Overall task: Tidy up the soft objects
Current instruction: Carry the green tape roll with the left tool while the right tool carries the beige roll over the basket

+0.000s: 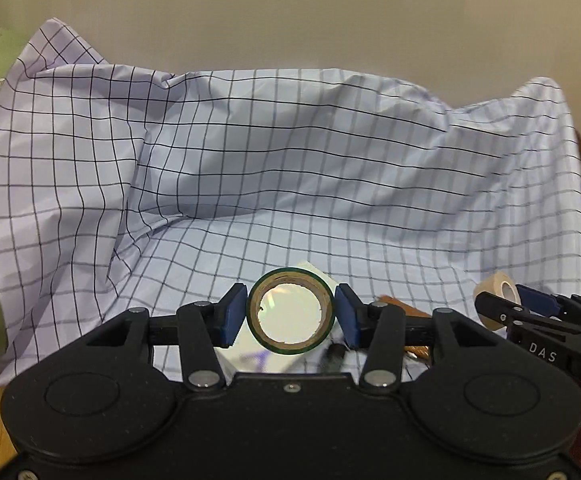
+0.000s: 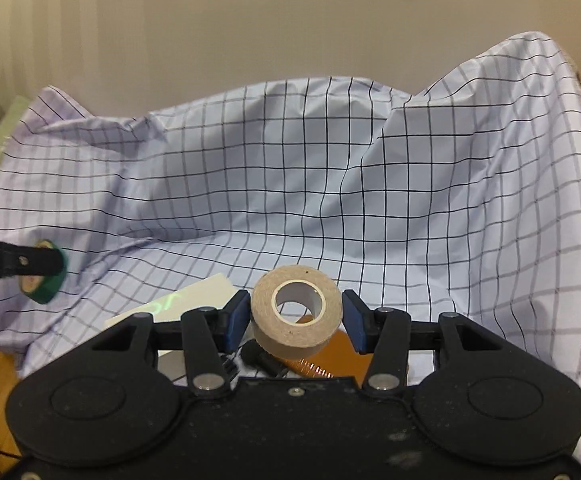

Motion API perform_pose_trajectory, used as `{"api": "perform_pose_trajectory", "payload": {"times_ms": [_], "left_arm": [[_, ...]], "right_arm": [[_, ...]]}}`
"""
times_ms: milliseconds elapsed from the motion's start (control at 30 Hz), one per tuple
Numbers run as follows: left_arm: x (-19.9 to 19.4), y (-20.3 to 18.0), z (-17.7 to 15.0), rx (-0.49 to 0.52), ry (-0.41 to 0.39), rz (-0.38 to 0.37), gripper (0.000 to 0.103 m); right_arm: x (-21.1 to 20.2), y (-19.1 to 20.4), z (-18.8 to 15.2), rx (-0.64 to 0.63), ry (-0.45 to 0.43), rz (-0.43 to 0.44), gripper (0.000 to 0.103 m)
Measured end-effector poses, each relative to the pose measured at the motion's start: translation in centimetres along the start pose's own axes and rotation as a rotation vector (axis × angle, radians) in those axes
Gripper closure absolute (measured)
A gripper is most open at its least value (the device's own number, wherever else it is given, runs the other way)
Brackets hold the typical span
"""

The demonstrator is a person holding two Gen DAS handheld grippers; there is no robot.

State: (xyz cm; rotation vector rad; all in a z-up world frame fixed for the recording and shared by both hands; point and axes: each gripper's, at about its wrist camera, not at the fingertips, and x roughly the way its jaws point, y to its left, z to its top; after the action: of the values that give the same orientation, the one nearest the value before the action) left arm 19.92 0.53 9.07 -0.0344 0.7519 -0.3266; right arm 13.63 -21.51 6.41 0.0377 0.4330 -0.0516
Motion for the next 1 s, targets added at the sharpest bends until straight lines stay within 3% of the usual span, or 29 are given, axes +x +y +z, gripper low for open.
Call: {"api": "perform_pose_trajectory", "payload": {"times_ms": [333,833,1000], "left_arm": [[-4.0,-1.9,-7.0,-0.008,0.030,-0.049,0.056],[-6.4,-3.5,-15.7,-0.069,0.114,-0.037,0.056],[-6.0,-3.3,-17.5,-0.079,0.145,-0.014,0.056]], "right_arm": [[-8.8,0.9,-6.4,0.112,-0.037,0.046,0.055],[-16.0,2.0,-14.2,0.166,-0.051,-0.025,0.055],[-16.4,1.9,-15.8,0.183,-0.025,-0.066,0.054]]}}
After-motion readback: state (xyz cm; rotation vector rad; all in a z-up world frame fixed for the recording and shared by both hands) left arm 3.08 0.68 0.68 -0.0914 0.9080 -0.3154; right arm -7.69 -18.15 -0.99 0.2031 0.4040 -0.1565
